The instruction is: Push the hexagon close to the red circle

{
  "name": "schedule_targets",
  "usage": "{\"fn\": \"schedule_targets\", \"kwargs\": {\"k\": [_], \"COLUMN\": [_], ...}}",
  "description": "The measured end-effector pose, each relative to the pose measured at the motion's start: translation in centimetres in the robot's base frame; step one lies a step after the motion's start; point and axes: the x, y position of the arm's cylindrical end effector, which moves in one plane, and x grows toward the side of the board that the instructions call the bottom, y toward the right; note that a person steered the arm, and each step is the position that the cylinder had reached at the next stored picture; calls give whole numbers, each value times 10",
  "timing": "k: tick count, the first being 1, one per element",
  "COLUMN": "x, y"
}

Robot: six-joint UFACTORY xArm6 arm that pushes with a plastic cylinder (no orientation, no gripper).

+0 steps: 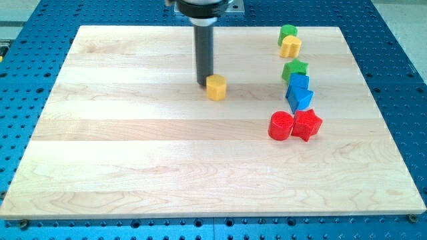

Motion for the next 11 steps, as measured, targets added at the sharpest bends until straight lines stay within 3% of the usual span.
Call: {"fn": "schedule_targets", "kwargs": {"k": [1,2,4,7,11], "x": [-4,58,86,100,108], "y": [15,16,-18,39,36]}}
